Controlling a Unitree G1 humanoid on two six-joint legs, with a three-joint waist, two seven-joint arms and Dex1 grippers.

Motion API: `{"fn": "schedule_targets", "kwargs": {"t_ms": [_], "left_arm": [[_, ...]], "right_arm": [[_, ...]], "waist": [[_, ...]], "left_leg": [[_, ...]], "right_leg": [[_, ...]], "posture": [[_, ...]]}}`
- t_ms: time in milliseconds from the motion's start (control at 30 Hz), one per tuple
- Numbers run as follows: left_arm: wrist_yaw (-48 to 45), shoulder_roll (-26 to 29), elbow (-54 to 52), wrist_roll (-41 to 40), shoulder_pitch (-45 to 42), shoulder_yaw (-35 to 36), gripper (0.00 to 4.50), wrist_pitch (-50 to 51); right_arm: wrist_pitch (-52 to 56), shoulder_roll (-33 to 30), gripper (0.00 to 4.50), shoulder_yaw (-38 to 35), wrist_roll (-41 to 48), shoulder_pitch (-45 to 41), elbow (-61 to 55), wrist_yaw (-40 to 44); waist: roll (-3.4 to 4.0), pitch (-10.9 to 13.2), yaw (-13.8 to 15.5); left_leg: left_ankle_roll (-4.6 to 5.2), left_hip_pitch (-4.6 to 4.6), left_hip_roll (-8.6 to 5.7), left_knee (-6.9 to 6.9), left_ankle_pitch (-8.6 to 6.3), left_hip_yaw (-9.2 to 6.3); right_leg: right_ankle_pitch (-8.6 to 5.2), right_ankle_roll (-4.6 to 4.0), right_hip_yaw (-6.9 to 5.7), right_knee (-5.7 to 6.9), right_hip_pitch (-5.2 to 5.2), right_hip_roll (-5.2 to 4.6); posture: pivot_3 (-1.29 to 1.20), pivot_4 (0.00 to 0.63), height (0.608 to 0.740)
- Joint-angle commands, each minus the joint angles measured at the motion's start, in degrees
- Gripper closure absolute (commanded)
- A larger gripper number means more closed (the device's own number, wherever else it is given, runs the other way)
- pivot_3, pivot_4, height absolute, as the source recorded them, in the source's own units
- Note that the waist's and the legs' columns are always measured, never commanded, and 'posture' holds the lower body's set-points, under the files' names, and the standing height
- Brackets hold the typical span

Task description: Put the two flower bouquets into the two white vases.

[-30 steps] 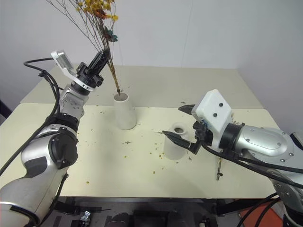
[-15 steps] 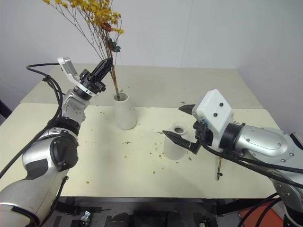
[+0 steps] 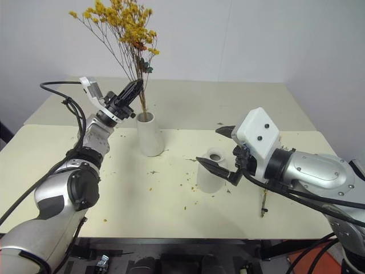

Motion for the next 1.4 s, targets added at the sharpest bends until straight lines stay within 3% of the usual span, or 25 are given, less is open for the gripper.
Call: {"fn": "schedule_targets", "kwargs": {"t_ms": [33, 367, 500, 867, 1400], "left_arm": [[0.3, -0.1, -0.2, 0.3, 0.0, -0.1, 4.46, -1.6], [-0.7, -0.8, -0.5, 1.6, 1.7, -1.1, 4.46, -2.6], [-1.4, -1.0, -0.7, 1.4, 2.0, -0.8, 3.47, -2.6], [-7.5, -0.5, -2.6, 0.1, 4.2, -0.6, 0.03, -2.5], [-9.0, 3.8, -6.5, -0.1, 6.5, -2.3, 0.03, 1.4]], "right_arm": [[-0.5, -0.4, 0.00, -2.4, 0.3, 0.2, -0.5, -0.5], [-1.2, -0.2, 0.00, -2.2, -0.4, 0.8, -0.2, -0.5], [-1.5, 0.0, 0.00, -1.7, -0.9, 0.7, 0.1, -0.5], [-1.7, 0.4, 0.00, -1.3, -1.3, 0.4, 0.3, -0.2], [-2.4, 1.9, 0.00, 0.3, -3.2, -0.1, 1.4, 0.6]], "waist": [[0.00, 0.0, 0.0], [0.00, 0.0, 0.0], [0.00, 0.0, 0.0], [0.00, 0.0, 0.0], [0.00, 0.0, 0.0]], "left_leg": [[0.00, 0.00, 0.00, 0.00, 0.00, 0.00], [0.00, 0.00, 0.00, 0.00, 0.00, 0.00], [0.00, 0.00, 0.00, 0.00, 0.00, 0.00], [0.00, 0.00, 0.00, 0.00, 0.00, 0.00], [0.00, 0.01, 0.01, 0.01, 0.00, 0.00]], "right_leg": [[0.00, 0.00, 0.00, 0.00, 0.00, 0.00], [0.00, 0.00, 0.00, 0.00, 0.00, 0.00], [0.00, 0.00, 0.00, 0.00, 0.00, 0.00], [0.00, 0.00, 0.00, 0.01, 0.00, 0.00], [0.00, 0.00, 0.00, 0.02, 0.00, 0.00]], "posture": [[0.00, 0.150, 0.740], [0.00, 0.150, 0.740], [0.00, 0.150, 0.740], [0.00, 0.150, 0.740], [0.00, 0.150, 0.740]]}}
